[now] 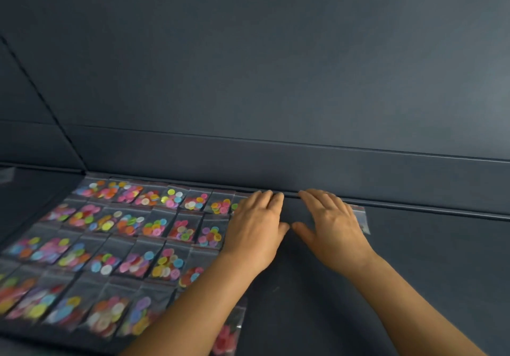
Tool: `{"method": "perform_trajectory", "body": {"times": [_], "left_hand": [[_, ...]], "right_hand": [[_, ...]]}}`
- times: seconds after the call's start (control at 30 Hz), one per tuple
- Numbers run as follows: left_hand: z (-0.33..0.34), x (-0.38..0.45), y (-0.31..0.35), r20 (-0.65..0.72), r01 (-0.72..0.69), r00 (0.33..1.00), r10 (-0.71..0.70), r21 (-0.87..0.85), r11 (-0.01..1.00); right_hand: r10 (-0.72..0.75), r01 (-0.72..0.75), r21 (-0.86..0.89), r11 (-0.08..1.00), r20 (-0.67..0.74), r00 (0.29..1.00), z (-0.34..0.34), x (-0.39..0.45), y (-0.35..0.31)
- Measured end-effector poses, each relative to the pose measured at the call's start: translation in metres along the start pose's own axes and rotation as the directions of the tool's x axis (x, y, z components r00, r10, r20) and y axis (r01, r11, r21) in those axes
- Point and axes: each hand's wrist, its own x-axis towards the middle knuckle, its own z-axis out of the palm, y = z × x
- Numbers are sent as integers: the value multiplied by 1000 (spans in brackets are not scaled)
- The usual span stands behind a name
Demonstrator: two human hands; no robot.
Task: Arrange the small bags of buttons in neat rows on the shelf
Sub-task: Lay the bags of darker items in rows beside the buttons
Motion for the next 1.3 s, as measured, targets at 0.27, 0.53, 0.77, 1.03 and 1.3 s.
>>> {"method": "perform_trajectory", "body": {"times": [0.27,0.53,0.77,1.03,1.3], "left_hand": [[-42,-74,-98,-54,159,986,-158,1,987],[-85,-165,-211,-90,251,965,-248,27,968],[-120,-235,-297,-143,312,942,-303,45,949],[-137,-285,-367,-183,414,895,-407,-1,910],[-141,-300,-443,-198,539,823,-533,-29,842]], "right_hand": [[-132,130,44,991,41,990,16,3,-123],[-246,241,90,966,48,968,45,-7,-267],[-316,303,147,942,76,946,69,-17,-383],[-414,393,169,904,116,903,91,-10,-465],[-482,453,188,872,159,862,123,29,-526]]}}
